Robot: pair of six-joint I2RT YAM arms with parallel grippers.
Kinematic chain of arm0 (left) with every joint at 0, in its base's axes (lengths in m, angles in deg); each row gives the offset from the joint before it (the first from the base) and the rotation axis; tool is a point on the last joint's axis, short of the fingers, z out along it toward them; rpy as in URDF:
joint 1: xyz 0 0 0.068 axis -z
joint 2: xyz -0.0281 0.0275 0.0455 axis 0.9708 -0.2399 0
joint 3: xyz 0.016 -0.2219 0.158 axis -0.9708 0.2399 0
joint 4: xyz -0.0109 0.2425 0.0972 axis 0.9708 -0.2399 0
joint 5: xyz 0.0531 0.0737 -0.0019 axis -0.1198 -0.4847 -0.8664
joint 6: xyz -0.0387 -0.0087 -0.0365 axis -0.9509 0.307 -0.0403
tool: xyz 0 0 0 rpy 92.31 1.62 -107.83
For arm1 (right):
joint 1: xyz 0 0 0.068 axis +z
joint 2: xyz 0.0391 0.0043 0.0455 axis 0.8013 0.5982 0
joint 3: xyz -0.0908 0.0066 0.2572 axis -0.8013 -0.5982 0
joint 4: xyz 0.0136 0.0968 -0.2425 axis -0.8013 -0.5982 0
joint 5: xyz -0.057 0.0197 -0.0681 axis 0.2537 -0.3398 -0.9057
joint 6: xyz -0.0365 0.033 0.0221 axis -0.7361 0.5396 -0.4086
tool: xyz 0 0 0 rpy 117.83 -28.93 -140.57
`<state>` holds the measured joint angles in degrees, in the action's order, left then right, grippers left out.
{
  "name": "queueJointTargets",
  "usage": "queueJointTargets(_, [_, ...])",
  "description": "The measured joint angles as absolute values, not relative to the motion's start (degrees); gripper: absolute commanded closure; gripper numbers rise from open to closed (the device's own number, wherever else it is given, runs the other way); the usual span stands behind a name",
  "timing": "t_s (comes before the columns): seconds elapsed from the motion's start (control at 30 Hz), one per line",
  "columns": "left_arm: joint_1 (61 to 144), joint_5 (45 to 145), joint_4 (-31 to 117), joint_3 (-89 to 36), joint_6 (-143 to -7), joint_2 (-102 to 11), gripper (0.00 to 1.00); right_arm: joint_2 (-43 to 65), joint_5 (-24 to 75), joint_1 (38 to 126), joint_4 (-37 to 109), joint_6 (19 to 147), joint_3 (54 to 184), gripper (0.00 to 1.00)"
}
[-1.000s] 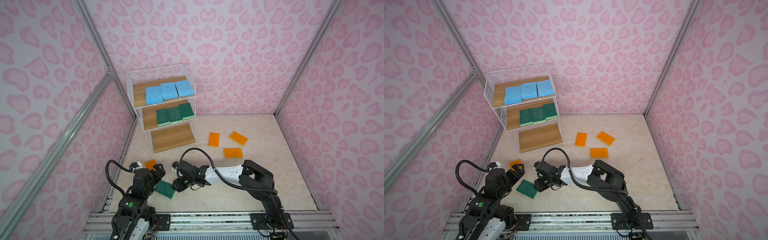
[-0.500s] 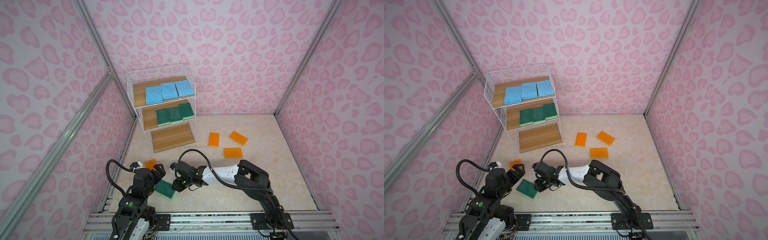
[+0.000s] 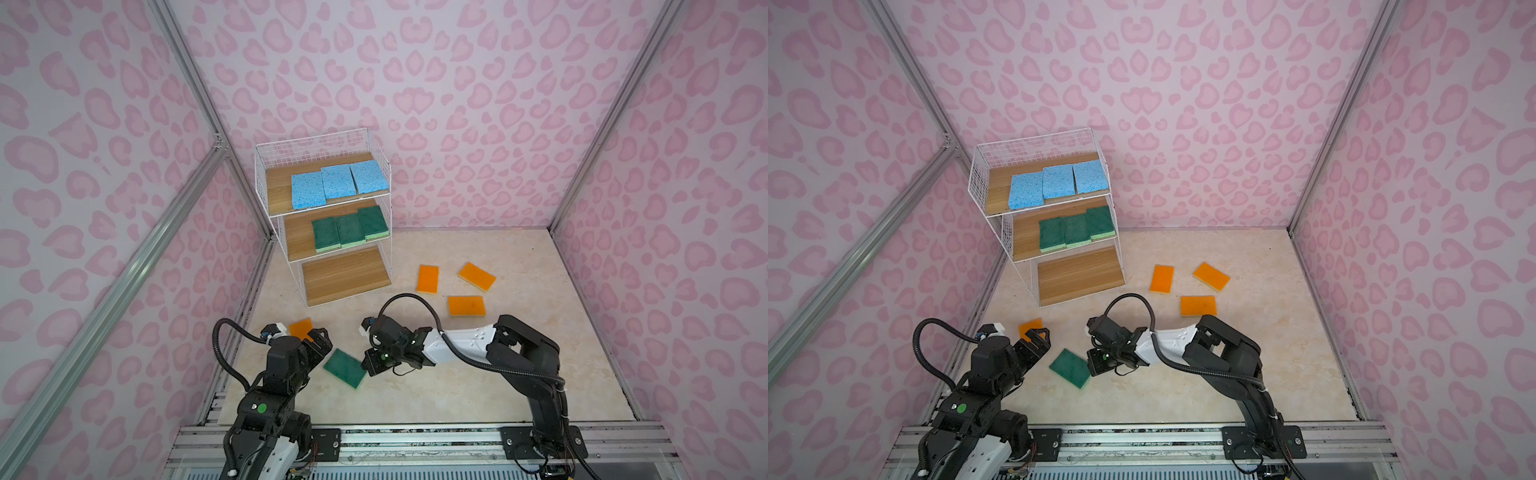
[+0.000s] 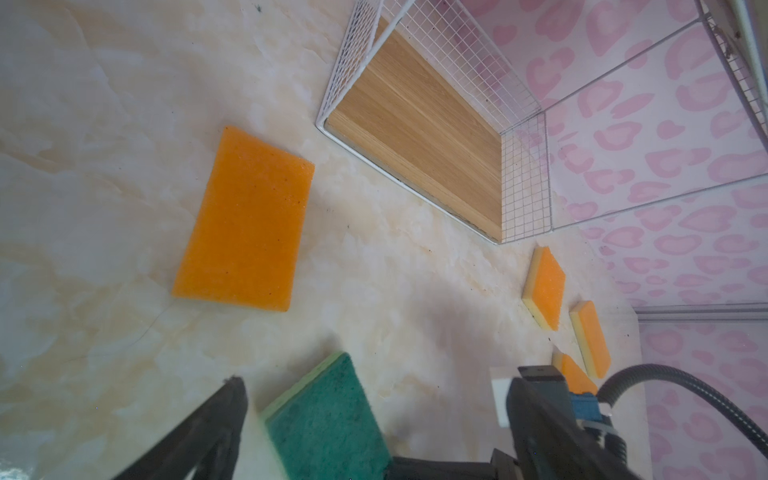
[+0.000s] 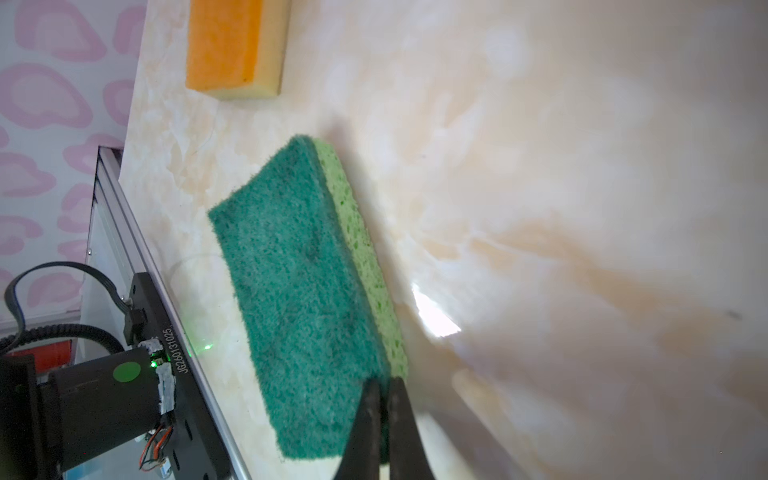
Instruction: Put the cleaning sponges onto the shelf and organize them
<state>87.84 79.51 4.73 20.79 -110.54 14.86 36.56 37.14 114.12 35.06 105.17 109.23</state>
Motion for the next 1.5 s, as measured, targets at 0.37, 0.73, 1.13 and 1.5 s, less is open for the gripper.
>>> queueJointTargets(0.37, [87.84, 84.12, 10.19, 24.35, -110.39, 11.23, 0.02, 18.79, 32.81, 106.29, 42.12, 116.06, 85.34, 0.95])
queueJointTargets(0.73, [87.84, 85.56, 13.47, 24.88, -110.56, 8.98, 0.02, 18.13, 33.05, 109.18, 42.25, 118.46, 86.69, 0.48])
queueJointTargets(1.13, [87.84, 85.56, 14.37, 24.88, -110.34, 7.34, 0.02, 16.34, 33.40, 103.34, 33.92, 111.99, 90.45, 0.50])
queueJointTargets(1.5, [87.84, 85.67, 15.17, 25.60, -110.34, 7.87, 0.02, 23.11, 35.10, 102.69, 29.66, 106.53, 96.92, 0.54])
